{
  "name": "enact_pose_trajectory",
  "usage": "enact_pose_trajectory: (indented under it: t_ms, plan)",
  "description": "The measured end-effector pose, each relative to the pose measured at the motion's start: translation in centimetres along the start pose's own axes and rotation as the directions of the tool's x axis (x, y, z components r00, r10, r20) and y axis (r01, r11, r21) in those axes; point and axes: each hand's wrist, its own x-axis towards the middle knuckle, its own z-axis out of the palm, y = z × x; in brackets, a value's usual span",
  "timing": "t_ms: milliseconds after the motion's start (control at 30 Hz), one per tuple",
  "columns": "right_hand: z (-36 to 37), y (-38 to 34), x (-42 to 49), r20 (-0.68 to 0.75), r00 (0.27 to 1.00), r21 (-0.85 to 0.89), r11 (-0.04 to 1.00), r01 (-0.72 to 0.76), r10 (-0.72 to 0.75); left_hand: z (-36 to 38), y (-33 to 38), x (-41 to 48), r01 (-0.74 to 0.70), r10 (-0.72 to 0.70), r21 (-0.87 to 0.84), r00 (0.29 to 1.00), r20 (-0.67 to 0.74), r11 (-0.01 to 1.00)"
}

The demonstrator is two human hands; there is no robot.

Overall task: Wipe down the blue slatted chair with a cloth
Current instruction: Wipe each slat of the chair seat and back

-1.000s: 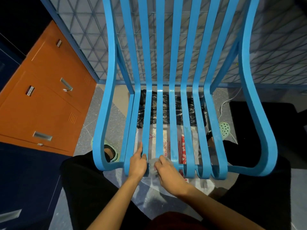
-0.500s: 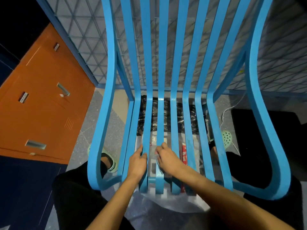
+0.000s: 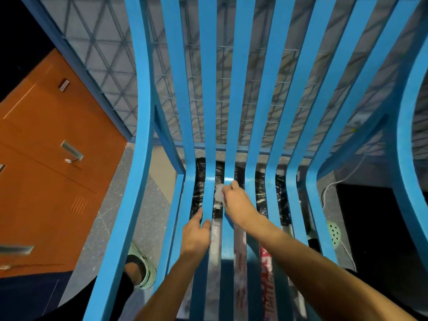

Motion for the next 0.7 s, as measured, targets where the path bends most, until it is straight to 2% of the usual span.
enact_pose_trajectory:
  t_ms: [167,267,500,700]
  plan:
    - [-0.9,0.9,4.4,-0.088,0.991,-0.138,0.986,0.088,-0.101,0.7,0.8,2.4,-0.020,0.021,0.012,0.998,-0.051,1.000]
    - [0.3,1.0,4.1,-0.147,0.986,-0.067,0.996,0.064,-0.073,1.2,1.2,3.4,-0.037,0.036,-0.020,0.996,-0.077,0.999]
    - [0.7,0.0,0.2,0.027,1.000,0.052,0.999,-0.005,0.004,0.9,0.4,2.5,-0.039,0.041,0.056,0.998,-0.043,0.998]
    - [1.8,-1.3,-5.1,0.093,0.995,0.082,0.996,-0.029,0.021,0.7,-0.7,-2.1,-0.030,0.034,0.067,0.998,-0.059,0.997]
